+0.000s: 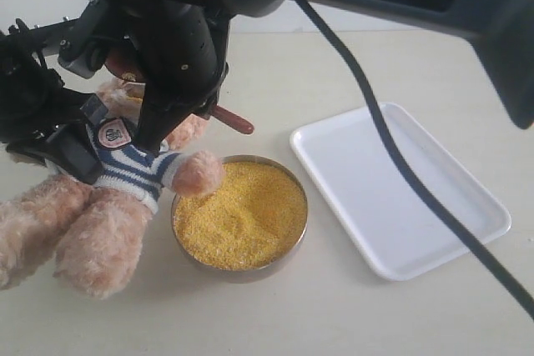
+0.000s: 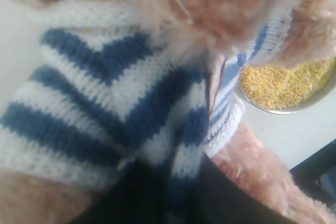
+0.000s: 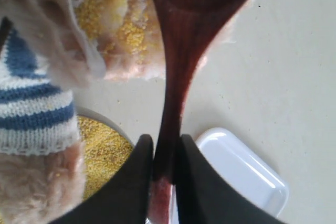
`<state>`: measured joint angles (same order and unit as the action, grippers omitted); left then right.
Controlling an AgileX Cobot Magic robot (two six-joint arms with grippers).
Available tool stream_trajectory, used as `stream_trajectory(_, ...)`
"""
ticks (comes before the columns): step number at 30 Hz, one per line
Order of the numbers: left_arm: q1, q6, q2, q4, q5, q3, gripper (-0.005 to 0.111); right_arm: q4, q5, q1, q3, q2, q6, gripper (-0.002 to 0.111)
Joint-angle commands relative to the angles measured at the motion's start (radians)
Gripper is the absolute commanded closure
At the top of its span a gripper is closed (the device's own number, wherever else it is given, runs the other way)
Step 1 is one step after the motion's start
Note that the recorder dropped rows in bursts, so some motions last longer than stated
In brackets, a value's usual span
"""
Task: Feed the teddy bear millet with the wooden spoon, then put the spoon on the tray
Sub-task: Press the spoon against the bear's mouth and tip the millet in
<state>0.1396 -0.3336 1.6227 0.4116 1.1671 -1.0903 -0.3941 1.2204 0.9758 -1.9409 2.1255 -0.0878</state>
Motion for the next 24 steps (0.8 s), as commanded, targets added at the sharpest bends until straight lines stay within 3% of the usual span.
stream_trajectory(1, -0.002, -0.008, -0.011, 0.018, 0.007, 0.002, 0.103, -0.019, 0.001, 0.001, -0.006, 0.0, 0.003, 0.109)
stream_trajectory(24, -0.002, -0.011, -0.011, 0.018, 0.007, 0.002, 0.103, 0.041, 0.001, -0.002, -0.006, -0.002, -0.009, 0.109)
